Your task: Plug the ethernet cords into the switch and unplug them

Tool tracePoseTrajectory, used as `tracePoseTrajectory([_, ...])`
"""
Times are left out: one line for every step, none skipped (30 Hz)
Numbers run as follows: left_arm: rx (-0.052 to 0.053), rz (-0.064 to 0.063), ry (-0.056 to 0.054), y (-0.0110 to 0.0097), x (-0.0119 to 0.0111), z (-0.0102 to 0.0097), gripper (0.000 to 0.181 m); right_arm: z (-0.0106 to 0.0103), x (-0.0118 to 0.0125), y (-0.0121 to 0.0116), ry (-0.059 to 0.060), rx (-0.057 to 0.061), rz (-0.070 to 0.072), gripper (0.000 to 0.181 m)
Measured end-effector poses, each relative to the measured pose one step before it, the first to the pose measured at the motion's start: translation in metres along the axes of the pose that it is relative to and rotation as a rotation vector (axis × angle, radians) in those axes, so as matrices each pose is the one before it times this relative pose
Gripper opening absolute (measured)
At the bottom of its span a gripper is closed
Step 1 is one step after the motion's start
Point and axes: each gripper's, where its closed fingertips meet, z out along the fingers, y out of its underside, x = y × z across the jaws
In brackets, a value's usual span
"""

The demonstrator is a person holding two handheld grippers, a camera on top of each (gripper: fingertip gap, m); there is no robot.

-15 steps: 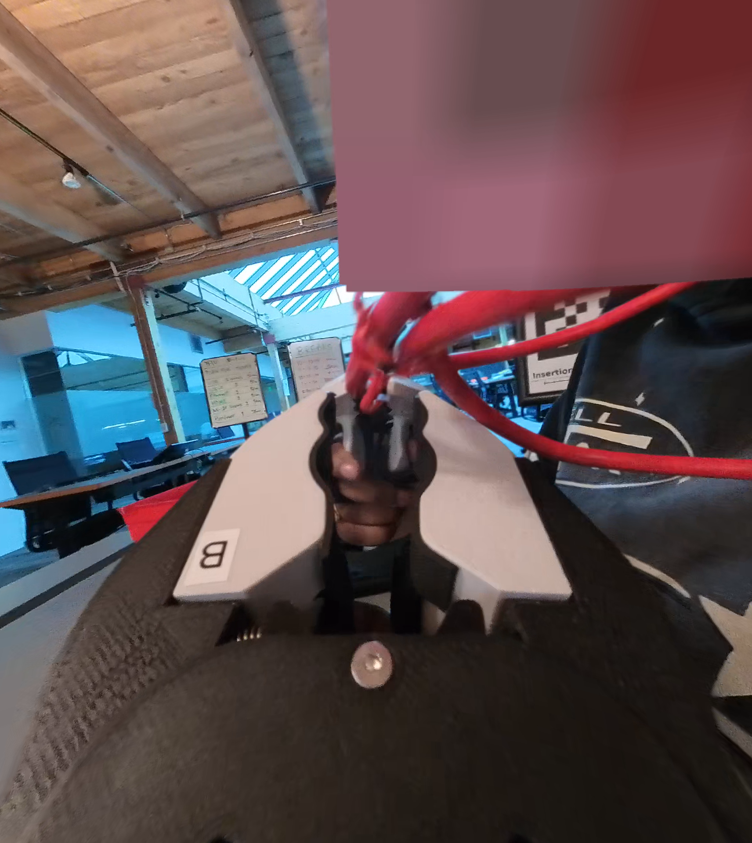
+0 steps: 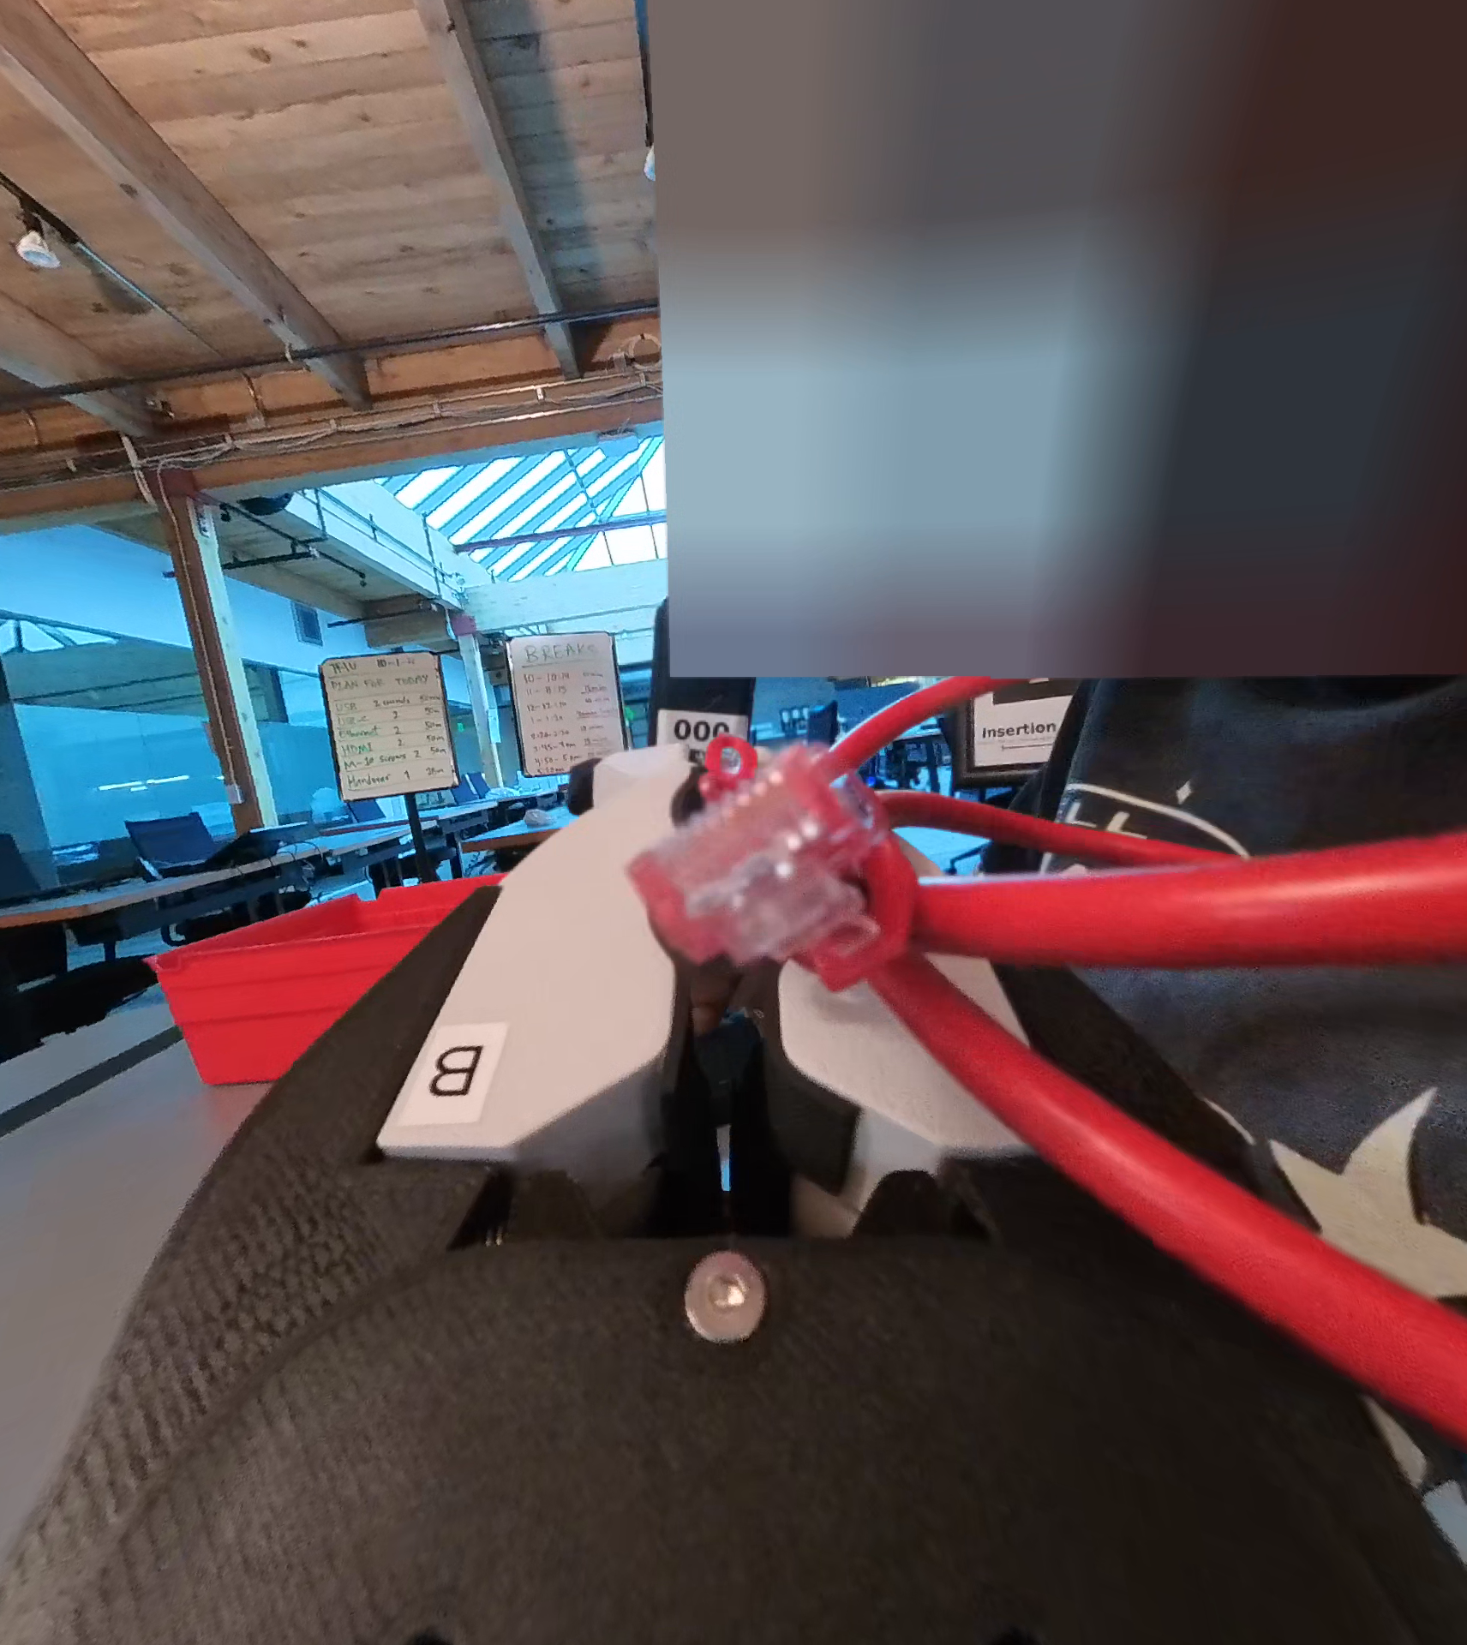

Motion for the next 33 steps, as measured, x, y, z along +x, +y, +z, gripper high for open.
tracePoseTrajectory([-0.0046, -0.0016, 0.0006, -0.0001, -0.00029, -0.00052, 0.147, -0.00089, 0.00041, 0.00171, 0.0039, -0.0237, -0.0211, 0.012])
tracePoseTrajectory([-0.0152, 0.0025, -0.0003, 0.00184, -0.00037, -0.00028, 0.011, -0.00052, -0.00001, 0.00107, 0.0048, -0.016, -0.0284, 0.012])
tracePoseTrajectory([-0.008, 0.0024, 0.0034, 0.00109, 0.00057, 0.00009, 0.011, -0.00036, -0.00081, 0.00038, -0.0017, -0.0074, -0.0192, 0.012])
tracePoseTrajectory([-0.002, -0.0001, 0.0051, 0.00033, 0.00093, 0.0003, 0.011, -0.00022, -0.00066, 0.00002, -0.0059, -0.0007, 0.0006, 0.012])
tracePoseTrajectory([-0.0008, -0.001, -0.0008, 0.00033, 0.00013, 0.00025, 0.011, -0.00037, 0.00017, 0.0001, -0.0039, 0.003, 0.0105, 0.011])
tracePoseTrajectory([-0.0025, 0.0001, -0.0055, 0.00073, -0.00083, 0.00015, 0.011, -0.00037, 0.00071, 0.00052, -0.0028, 0.0054, 0.0109, 0.012])
tracePoseTrajectory([-0.0112, 0.0009, -0.0042, 0.00209, -0.00072, 0.00002, 0.012, -0.00044, 0.00096, 0.00028, -0.0021, 0.0081, 0.0115, 0.011])
tracePoseTrajectory([-0.0175, 0.0017, -0.0042, 0.00275, -0.00098, 0.00016, 0.012, -0.00033, 0.00036, 0.00026, -0.0055, 0.0071, 0.0126, 0.011])
tracePoseTrajectory([-0.0131, 0.0038, -0.0028, 0.00196, -0.00042, 0.00024, 0.012, 0.00001, -0.00008, 0.00069, -0.006, 0.0031, 0.01, 0.011])
tracePoseTrajectory([-0.0055, 0.0047, 0.0028, 0.00073, 0.00063, 0.00015, 0.013, 0.0002, 0.00032, 0.00049, -0.0008, 0.0011, 0.0049, 0.011])
tracePoseTrajectory([-0.0067, 0.0033, -0.0013, 0.00063, 0.00006, 0.00021, 0.013, 0.00019, 0.0005, 0.00046, 0.0027, -0.0012, 0.0009, 0.011])
tracePoseTrajectory([-0.0133, 0.0069, -0.0043, 0.00138, -0.00055, 0.00031, 0.013, 0.00021, 0.00031, 0.00081, 0.0028, -0.0058, -0.001, 0.011])
tracePoseTrajectory([-0.0136, 0.0085, -0.006, 0.00156, -0.0005, 0.00029, 0.014, 0.00038, 0.00012, 0.00085, 0.0011, -0.0067, -0.001, 0.011])
tracePoseTrajectory([-0.0044, 0.0063, -0.0048, 0.00062, -0.00022, 0.00021, 0.014, 0.00048, -0.00032, 0.00063, -0.0007, -0.0055, -0.0012, 0.011])
tracePoseTrajectory([0.0021, 0.0028, -0.0044, -0.00024, -0.00031, 0.00017, 0.012, 0.00031, -0.00043, -0.00015, -0.0001, -0.0005, -0.0022, 0.011])
tracePoseTrajectory([0.0016, 0.0014, -0.0019, -0.00038, -0.00009, 0.00005, 0.012, -0.00003, -0.00007, -0.00018, 0.0013, -0.0009, -0.002, 0.012])
tracePoseTrajectory([-0.0013, -0.0015, -0.0008, -0.00002, -0.00019, 0.00016, 0.011, -0.00009, 0.00019, -0.00004, 0.0011, -0.0041, 0.0008, 0.011])
tracePoseTrajectory([-0.0023, -0.0016, -0.0032, 0.00033, -0.00055, 0.00005, 0.011, -0.00021, 0.00063, 0.00032, 0.0015, -0.0053, 0.0012, 0.012])
tracePoseTrajectory([-0.0013, -0.0001, -0.0053, 0.00029, -0.00091, 0.00008, 0.011, -0.00016, 0.00087, 0.00039, 0.0041, -0.0044, 0.0018, 0.012])
tracePoseTrajectory([-0.0014, -0.0046, -0.0066, 0.00034, -0.00137, -0.00011, 0.011, -0.00007, 0.00145, 0.00055, 0.0074, -0.0056, 0.0043, 0.011])
tracePoseTrajectory([-0.0028, -0.013, -0.0059, 0.00042, -0.00163, -0.00031, 0.011, 0.00003, 0.00171, 0.00093, 0.0094, -0.0094, 0.0073, 0.012])
tracePoseTrajectory([-0.0035, -0.013, -0.0079, 0.00057, -0.00219, -0.00059, 0.011, 0.0, 0.00247, 0.00156, 0.013, -0.0163, 0.0102, 0.012])
tracePoseTrajectory([-0.0049, -0.0102, -0.0112, 0.00077, -0.00261, -0.00078, 0.011, -0.00014, 0.0027, 0.0022, 0.0129, -0.0242, 0.0089, 0.012])
tracePoseTrajectory([-0.008, -0.0067, -0.0081, 0.00127, -0.00188, -0.00071, 0.011, -0.00083, 0.00174, 0.0033, 0.0039, -0.0352, 0.0026, 0.013])
tracePoseTrajectory([0.0028, -0.0084, -0.0004, -0.00074, -0.00081, -0.00099, 0.01, -0.00199, -0.00019, 0.00504, -0.0134, -0.0525, -0.0066, 0.024])
tracePoseTrajectory([0.0075, -0.0119, 0.0027, -0.00198, -0.00045, -0.00126, 0.01, -0.00359, -0.00075, 0.00691, -0.0225, -0.0742, -0.0097, 0.037])
tracePoseTrajectory([0.001, -0.0088, -0.0009, -0.00126, -0.00101, -0.00138, 0.011, -0.00551, 0.00027, 0.00768, -0.0175, -0.0866, -0.0126, 0.05])
tracePoseTrajectory([-0.0038, -0.0008, -0.0072, -0.00015, -0.00203, -0.00171, 0.01, -0.00726, 0.00126, 0.00781, -0.0077, -0.0861, -0.0219, 0.06])
tracePoseTrajectory([-0.009, -0.0036, -0.0104, 0.00122, -0.00288, -0.00155, 0.011, -0.00859, 0.00074, 0.00873, -0.0073, -0.0855, -0.0362, 0.063])
tracePoseTrajectory([-0.0144, -0.0088, -0.0065, 0.0022, -0.00265, -0.001, 0.01, -0.00895, -0.0002, 0.00998, -0.0087, -0.0853, -0.042, 0.064])
tracePoseTrajectory([-0.0138, -0.0069, -0.0057, 0.00252, -0.00233, -0.00054, 0.011, -0.00791, -0.00038, 0.01054, -0.0113, -0.0797, -0.0317, 0.065])
tracePoseTrajectory([-0.0068, -0.0046, -0.0118, 0.0019, -0.00277, -0.00025, 0.011, -0.00612, 0.00009, 0.01162, -0.0162, -0.0805, -0.0154, 0.065])
tracePoseTrajectory([-0.0025, -0.0048, -0.0069, 0.00152, -0.00189, 0.00003, 0.011, -0.0041, 0.00073, 0.01342, -0.0197, -0.0892, -0.0046, 0.064])
